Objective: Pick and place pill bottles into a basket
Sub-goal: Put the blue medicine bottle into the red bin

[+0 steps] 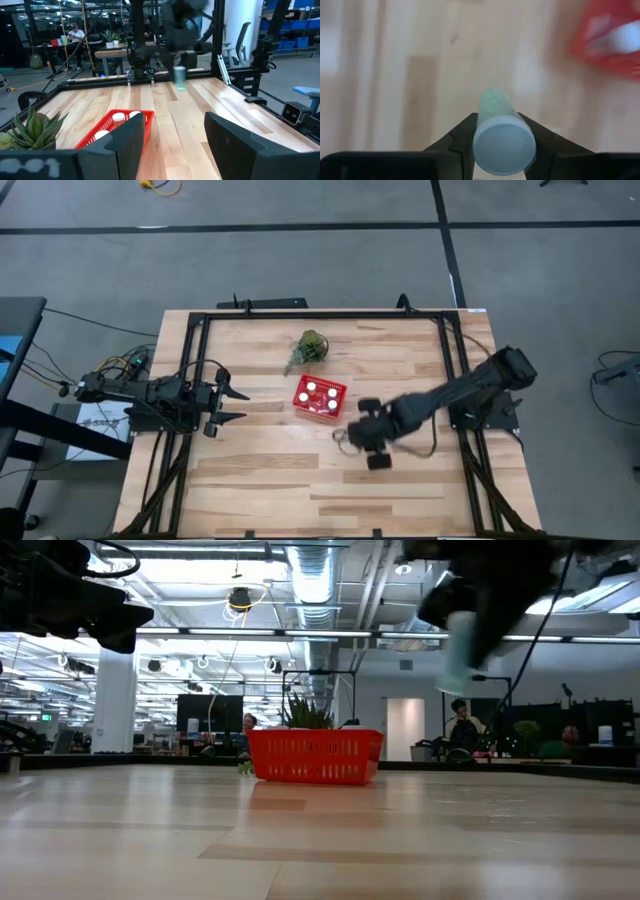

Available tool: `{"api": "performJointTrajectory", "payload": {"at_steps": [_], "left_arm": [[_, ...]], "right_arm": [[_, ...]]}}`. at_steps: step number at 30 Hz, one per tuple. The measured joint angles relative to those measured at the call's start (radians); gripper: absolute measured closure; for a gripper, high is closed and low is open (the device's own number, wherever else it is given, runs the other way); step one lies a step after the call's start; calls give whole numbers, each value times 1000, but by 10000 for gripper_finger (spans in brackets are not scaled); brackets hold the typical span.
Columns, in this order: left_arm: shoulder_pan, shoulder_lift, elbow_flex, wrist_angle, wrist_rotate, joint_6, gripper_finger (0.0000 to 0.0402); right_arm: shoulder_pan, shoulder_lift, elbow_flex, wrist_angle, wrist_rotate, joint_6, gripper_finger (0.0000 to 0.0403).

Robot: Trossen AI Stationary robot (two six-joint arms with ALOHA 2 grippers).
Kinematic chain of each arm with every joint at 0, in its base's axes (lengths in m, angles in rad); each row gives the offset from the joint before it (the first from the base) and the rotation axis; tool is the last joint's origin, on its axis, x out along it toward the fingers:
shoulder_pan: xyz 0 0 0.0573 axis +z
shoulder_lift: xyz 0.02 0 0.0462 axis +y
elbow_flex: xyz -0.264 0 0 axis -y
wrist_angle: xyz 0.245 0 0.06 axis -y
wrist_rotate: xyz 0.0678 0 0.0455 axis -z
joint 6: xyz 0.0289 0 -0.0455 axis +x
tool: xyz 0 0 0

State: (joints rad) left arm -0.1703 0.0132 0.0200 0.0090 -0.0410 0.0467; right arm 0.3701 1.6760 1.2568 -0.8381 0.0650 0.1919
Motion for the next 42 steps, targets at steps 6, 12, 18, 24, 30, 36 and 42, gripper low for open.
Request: {"api": "performJointTrajectory", "payload": {"at_steps": [6, 12, 18, 24, 30, 36, 42], "left_arm": [[0, 0, 0, 0, 0, 0, 203], [0, 0, 0, 0, 0, -7, 203], [0, 0, 0, 1, 0, -8, 203], [0, 0, 0, 0, 2, -2, 203], [0, 0, 0, 0, 2, 0, 203], [0, 0, 0, 0, 3, -5, 203], [0, 0, 0, 0, 3, -9, 203]], "right_arm": [[-153, -48, 0, 94, 15, -158, 287], [-292, 6, 0, 176, -35, -278, 287], [-349, 89, 24, 233, -89, -363, 287], [-358, 186, 118, 232, -93, -442, 288], [-367, 273, 235, 152, -95, -505, 288], [-391, 350, 328, 77, -96, -541, 288], [-414, 377, 360, 60, -113, -559, 287]]}}
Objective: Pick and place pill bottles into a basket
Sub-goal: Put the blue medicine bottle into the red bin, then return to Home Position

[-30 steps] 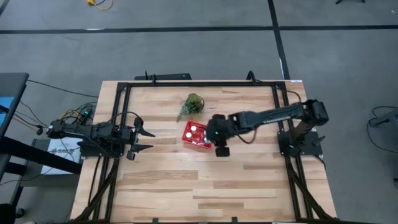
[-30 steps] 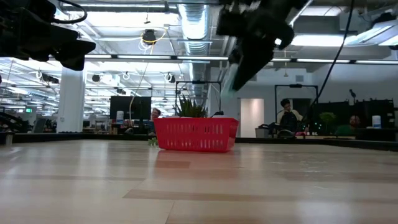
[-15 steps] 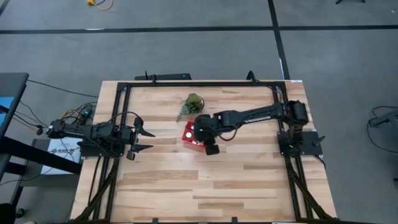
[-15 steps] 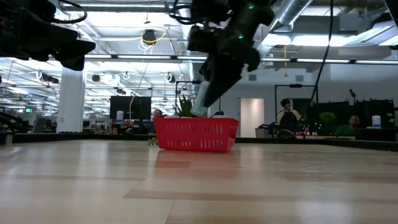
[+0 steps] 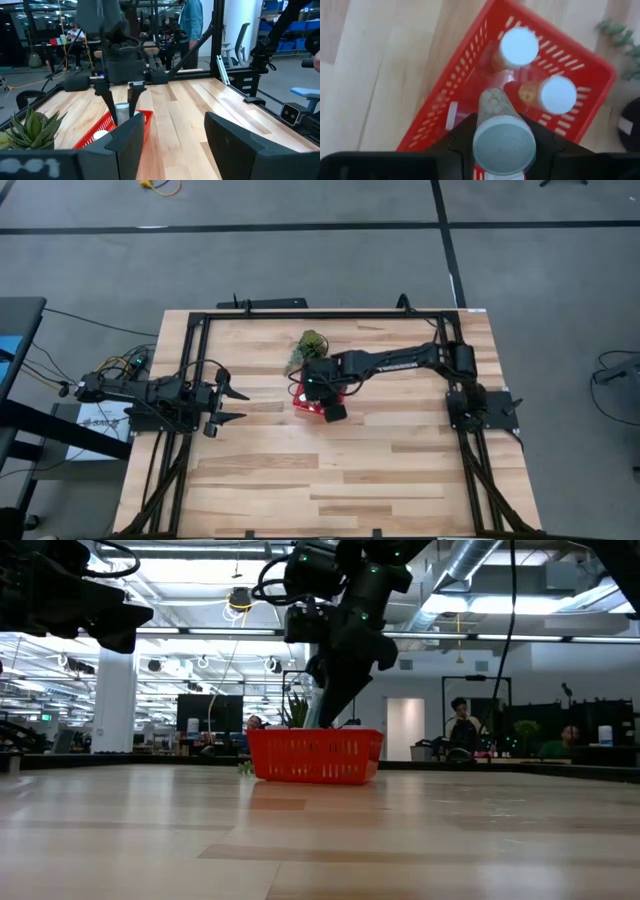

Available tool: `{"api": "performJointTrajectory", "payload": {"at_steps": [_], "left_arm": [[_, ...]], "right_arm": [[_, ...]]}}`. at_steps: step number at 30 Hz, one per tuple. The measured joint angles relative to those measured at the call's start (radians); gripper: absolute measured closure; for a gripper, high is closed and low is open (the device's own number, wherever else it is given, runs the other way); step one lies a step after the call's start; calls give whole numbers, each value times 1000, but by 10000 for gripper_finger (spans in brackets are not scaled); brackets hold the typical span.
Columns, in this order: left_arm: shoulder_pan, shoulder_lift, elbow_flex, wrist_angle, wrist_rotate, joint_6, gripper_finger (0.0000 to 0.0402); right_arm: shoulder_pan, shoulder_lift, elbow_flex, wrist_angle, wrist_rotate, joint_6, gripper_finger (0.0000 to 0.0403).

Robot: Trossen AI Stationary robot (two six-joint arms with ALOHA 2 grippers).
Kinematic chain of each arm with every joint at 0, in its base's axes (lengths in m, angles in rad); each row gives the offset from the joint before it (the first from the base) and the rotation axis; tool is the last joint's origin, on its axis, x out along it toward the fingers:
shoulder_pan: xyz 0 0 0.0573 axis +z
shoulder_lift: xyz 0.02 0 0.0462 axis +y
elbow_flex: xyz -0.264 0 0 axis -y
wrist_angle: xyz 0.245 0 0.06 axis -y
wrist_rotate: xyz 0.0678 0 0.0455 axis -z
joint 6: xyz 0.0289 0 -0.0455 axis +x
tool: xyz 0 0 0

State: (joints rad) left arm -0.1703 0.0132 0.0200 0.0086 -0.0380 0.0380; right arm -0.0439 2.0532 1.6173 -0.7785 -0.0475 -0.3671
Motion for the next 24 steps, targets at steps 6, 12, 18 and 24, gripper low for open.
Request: {"api": "performJointTrajectory", "payload": {"at_steps": [6, 12, 18, 24], "left_arm": [[0, 0, 0, 0, 0, 5, 203], [0, 0, 0, 0, 0, 7, 203], [0, 0, 0, 0, 0, 9, 203], [0, 0, 0, 0, 0, 4, 203]], "right_arm": [[-11, -1, 3, 15, -18, -9, 267], [-10, -1, 3, 42, -34, -9, 235], [-1, -4, 8, 66, -34, -9, 216], [43, -5, 108, -34, -34, -8, 216]]}}
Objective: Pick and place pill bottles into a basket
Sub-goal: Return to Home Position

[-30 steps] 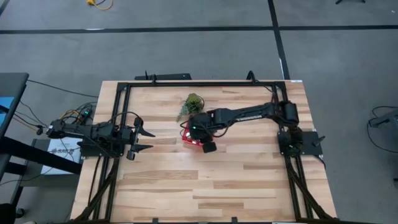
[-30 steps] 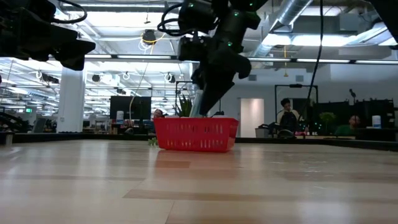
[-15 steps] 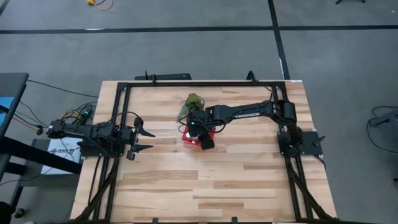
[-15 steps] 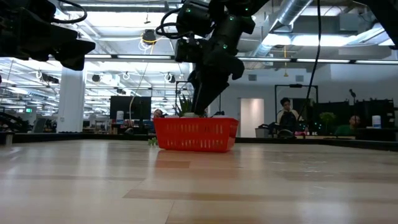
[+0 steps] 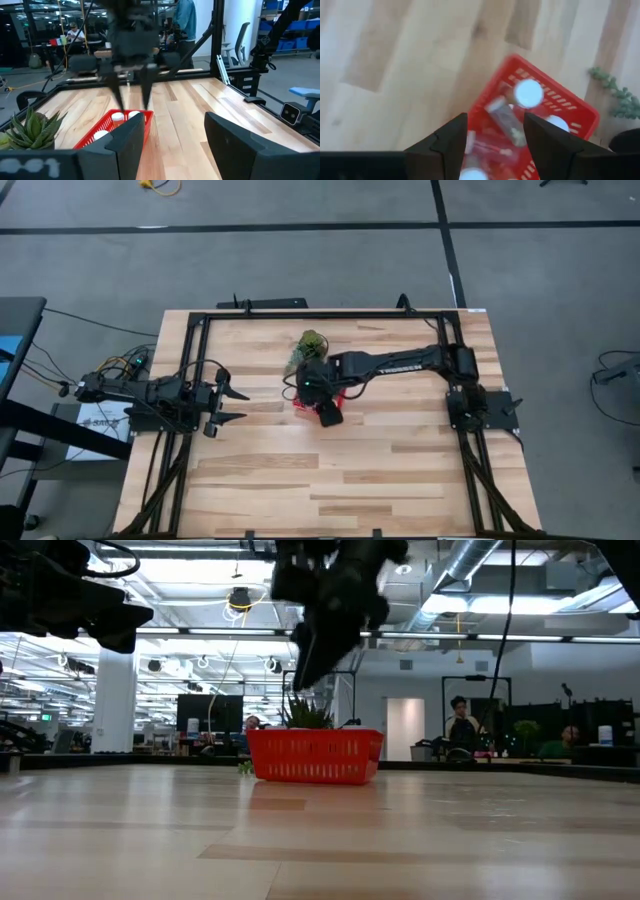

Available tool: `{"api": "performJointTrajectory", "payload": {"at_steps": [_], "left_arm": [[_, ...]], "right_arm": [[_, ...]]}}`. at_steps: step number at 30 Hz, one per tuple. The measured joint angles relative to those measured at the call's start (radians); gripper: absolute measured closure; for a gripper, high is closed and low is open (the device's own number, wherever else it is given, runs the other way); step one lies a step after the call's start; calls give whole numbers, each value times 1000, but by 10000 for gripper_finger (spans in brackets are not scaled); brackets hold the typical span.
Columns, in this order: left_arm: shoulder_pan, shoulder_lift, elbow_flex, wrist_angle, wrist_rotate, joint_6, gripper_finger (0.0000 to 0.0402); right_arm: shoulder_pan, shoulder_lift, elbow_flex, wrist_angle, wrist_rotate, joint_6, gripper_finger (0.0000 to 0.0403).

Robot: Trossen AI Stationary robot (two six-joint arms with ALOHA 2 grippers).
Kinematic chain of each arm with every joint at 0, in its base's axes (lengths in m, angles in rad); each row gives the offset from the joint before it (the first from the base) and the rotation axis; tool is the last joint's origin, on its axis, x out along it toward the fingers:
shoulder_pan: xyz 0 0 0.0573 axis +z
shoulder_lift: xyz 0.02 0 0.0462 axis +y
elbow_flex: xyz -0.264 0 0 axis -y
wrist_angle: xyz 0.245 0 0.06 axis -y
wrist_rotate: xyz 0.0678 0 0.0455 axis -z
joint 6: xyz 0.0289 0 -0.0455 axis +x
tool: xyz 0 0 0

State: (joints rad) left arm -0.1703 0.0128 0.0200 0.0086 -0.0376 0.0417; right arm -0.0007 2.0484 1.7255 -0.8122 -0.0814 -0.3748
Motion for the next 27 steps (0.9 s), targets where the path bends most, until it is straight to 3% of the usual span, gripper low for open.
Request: {"api": "performJointTrajectory", "payload": {"at_steps": [5, 10, 21, 27], "left_arm": [[0, 0, 0, 0, 0, -2, 203], [0, 0, 0, -1, 1, 5, 203], [0, 0, 0, -1, 2, 2, 203], [0, 0, 0, -1, 1, 6, 203]], "right_arm": [[58, -40, 67, -107, -100, 1, 224], [66, -184, -5, -29, -269, 38, 237], [120, -686, -602, 480, -280, 196, 267], [112, -936, -843, 679, -283, 228, 270]]}}
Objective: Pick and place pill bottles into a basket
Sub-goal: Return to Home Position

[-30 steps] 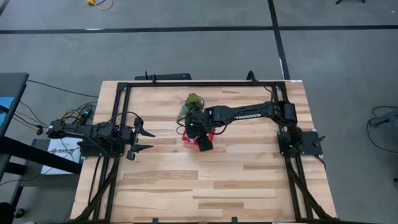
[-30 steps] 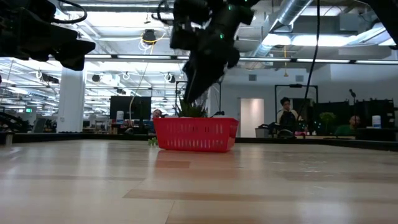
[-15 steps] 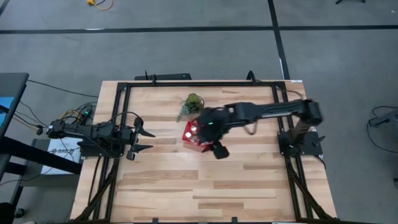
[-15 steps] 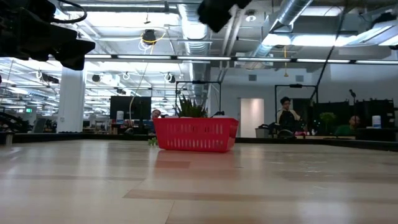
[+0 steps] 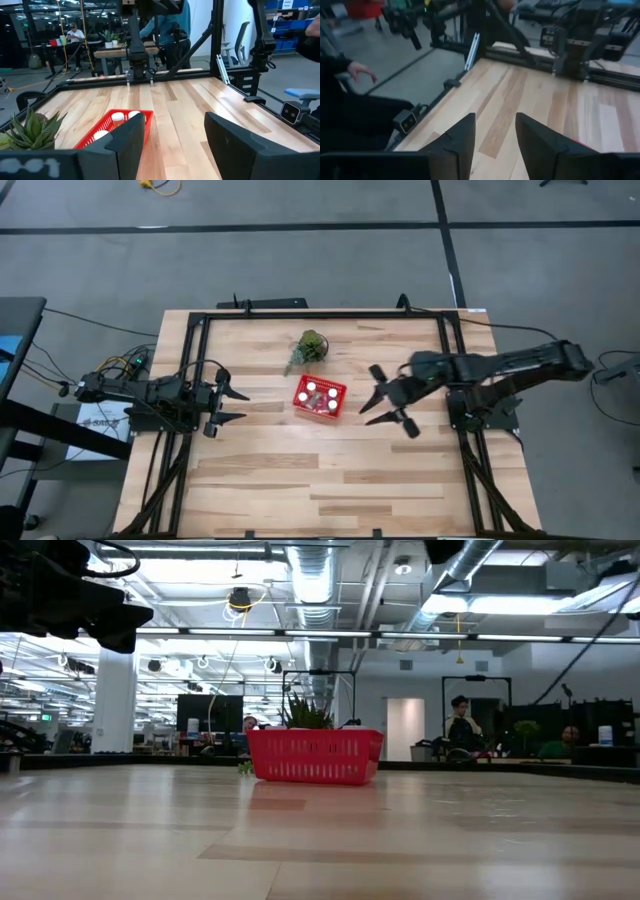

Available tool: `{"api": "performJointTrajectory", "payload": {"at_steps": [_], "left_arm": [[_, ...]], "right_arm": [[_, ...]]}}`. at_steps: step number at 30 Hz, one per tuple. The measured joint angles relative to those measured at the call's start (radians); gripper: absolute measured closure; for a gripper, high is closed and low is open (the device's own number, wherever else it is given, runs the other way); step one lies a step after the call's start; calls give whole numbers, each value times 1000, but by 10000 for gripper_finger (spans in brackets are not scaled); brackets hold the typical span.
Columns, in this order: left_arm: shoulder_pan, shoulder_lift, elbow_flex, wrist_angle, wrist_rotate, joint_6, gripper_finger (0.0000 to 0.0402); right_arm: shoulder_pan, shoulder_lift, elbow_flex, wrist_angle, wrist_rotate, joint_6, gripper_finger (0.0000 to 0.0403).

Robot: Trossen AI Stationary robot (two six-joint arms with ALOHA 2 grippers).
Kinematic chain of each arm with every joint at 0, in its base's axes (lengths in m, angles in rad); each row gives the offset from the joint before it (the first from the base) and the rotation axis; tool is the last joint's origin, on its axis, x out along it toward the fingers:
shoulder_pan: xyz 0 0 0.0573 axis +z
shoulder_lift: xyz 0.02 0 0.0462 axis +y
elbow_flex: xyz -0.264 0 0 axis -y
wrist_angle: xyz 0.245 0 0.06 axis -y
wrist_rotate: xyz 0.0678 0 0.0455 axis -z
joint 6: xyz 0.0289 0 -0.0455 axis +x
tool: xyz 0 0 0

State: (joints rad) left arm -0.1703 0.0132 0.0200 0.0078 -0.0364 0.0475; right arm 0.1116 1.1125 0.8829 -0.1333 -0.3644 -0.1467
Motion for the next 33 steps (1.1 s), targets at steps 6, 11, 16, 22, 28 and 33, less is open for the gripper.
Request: {"api": "performJointTrajectory", "payload": {"at_steps": [6, 11, 16, 22, 28, 33], "left_arm": [[0, 0, 0, 0, -1, -5, 203], [0, 0, 0, 0, -2, -8, 203], [0, 0, 0, 0, -2, 0, 203], [0, 0, 0, 0, -2, -4, 203], [0, 0, 0, 0, -2, -9, 203], [0, 0, 0, 0, -1, -1, 203]], "right_arm": [[-24, -219, -163, 51, -6, 18, 270], [-25, -364, -282, 154, -95, 24, 270], [-29, -484, -403, 273, -106, 59, 270], [-23, -590, -512, 368, -108, 85, 269], [-18, -689, -604, 437, -108, 87, 270], [-18, -756, -681, 537, -107, 98, 269]]}}
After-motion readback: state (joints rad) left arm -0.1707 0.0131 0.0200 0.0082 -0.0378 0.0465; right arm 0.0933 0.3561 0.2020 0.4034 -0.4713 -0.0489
